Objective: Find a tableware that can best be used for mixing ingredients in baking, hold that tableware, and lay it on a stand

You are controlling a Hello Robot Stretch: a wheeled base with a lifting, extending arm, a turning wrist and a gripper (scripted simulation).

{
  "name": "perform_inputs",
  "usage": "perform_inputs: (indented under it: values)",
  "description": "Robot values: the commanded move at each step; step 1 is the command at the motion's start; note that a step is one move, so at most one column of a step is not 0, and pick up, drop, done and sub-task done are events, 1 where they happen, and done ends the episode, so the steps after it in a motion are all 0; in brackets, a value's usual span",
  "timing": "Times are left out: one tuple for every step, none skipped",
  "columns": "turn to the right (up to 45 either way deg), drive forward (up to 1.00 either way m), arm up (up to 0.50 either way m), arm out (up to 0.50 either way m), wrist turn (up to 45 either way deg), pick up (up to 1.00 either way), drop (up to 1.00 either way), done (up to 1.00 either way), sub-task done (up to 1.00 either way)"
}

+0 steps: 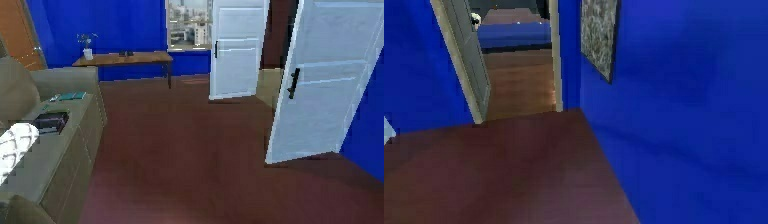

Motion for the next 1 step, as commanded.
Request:
perform_inputs:
  values:
    - [6.0,0.00,0.00,0.00,0.0,0.00,0.00,0.00,0.00]
